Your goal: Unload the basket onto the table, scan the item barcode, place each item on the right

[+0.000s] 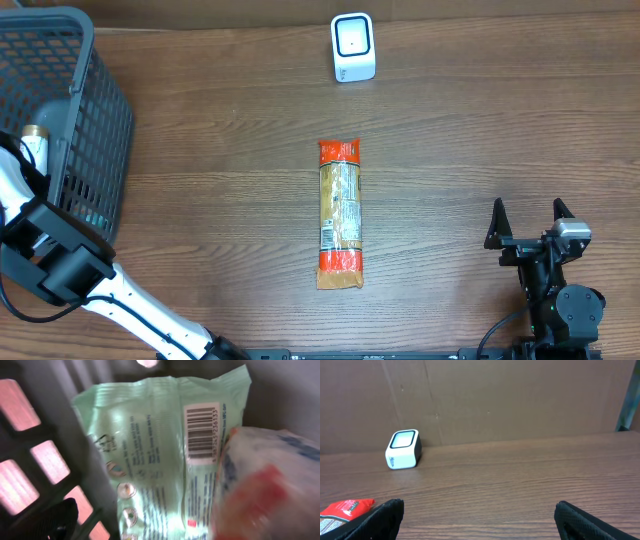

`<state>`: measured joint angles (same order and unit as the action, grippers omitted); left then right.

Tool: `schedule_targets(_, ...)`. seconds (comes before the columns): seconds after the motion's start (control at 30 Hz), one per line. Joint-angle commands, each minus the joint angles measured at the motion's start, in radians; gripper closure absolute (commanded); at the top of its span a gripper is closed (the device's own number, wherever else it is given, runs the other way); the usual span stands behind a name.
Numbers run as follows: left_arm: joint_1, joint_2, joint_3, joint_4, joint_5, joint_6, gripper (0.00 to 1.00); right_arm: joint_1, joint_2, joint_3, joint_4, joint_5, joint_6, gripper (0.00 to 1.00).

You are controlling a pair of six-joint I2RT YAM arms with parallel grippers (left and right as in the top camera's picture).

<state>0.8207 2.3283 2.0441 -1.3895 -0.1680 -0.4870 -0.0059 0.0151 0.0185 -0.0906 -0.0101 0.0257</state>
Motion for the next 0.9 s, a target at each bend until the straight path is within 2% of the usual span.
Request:
schedule_targets(0.0,0.005,0.009,-0.059,0.032,0.0,0.013,0.0,-0.002,-0.008,-0.01,0.007,0.012,-0.005,0.0)
schedule_targets(0.13,0.005,0.009,-0.14,0.109,0.001,0.013,0.0,-0.002,-0.008,-0.01,0.006,0.012,-0.005,0.0)
schedule_targets(0.17,0.005,0.009,-0.157,0.126,0.001,0.013,0.09,-0.002,-0.008,-0.01,0.006,0.012,-0.005,0.0)
schedule_targets(0.27,0.005,0.009,-0.196,0.165,0.001,0.013,0.48,-0.002,-0.008,-0.01,0.006,0.012,-0.005,0.0)
schedule_targets(0.3,0.005,0.009,-0.196,0.165,0.001,0.013,0.66,-0.002,-0.008,-0.01,0.006,0.012,-0.005,0.0)
schedule_targets(0.37,0.006,0.009,-0.19,0.166,0.006,0.013,0.95,-0.002,-0.008,-0.01,0.006,0.012,-0.005,0.0)
schedule_targets(0.57,0.006,0.009,-0.037,0.059,0.034,0.024,0.96,-0.002,-0.008,-0.01,0.006,0.012,-0.005,0.0)
schedule_targets(0.7,0.006,0.009,0.203,-0.093,0.039,0.031,0.96,-0.002,-0.008,-0.01,0.006,0.012,-0.005,0.0)
schedule_targets(0.87,0.005,0.009,0.613,-0.284,0.039,0.043,0.96,-0.002,-0.008,-0.01,0.006,0.012,-0.005,0.0)
